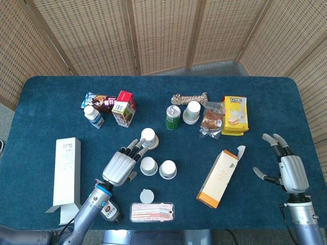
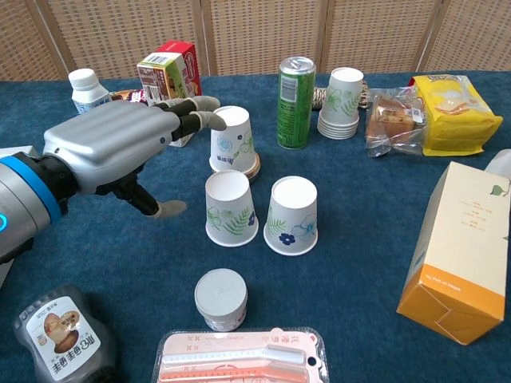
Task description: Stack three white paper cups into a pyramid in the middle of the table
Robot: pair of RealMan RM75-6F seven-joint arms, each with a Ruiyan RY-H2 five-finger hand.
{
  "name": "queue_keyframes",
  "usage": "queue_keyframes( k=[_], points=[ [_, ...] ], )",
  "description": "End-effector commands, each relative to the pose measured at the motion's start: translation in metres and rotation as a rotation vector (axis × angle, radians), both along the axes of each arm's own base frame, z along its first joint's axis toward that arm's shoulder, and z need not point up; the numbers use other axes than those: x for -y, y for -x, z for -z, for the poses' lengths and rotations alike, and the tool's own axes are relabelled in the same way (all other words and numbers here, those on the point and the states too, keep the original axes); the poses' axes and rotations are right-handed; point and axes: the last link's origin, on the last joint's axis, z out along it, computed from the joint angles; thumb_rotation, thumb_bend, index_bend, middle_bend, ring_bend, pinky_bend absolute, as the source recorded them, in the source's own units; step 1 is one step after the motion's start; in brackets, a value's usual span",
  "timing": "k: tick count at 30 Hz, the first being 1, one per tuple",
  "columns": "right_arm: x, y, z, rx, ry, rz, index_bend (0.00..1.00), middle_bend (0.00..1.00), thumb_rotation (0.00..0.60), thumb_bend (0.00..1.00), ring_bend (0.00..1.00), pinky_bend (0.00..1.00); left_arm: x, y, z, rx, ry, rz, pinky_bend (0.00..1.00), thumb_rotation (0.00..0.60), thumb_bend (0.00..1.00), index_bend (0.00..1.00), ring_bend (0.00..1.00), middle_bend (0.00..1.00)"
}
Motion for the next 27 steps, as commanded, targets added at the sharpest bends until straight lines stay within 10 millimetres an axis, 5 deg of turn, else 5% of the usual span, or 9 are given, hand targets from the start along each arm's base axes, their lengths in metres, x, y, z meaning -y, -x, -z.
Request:
queue_keyframes(
  k=[1, 10, 27],
  points=[
    [0.000, -0.001, 0.001, 0.000, -0.004, -0.002, 0.11, 0.23, 0.600, 0.22, 0.09, 0.28, -0.002, 0.008, -0.002, -0.019, -0.022, 0.011, 0.32, 0.600, 0.30, 0.07, 0.00, 0.00],
    [0.000, 0.000, 0.000, 0.007, -0.007, 0.004, 0.11, 0.23, 0.600, 0.23, 0.09, 0.28, -0.005, 0.007, -0.004, -0.025, -0.098, 0.071, 0.16, 0.600, 0.30, 0.02, 0.00, 0.00],
    [0.000, 0.000, 0.001, 0.012, -0.012, 0.004, 0.11, 0.23, 0.600, 0.23, 0.09, 0.28, -0.041, -0.016, -0.021, -0.036, -0.112, -0.025, 0.17, 0.600, 0.30, 0.03, 0.00, 0.00]
  ],
)
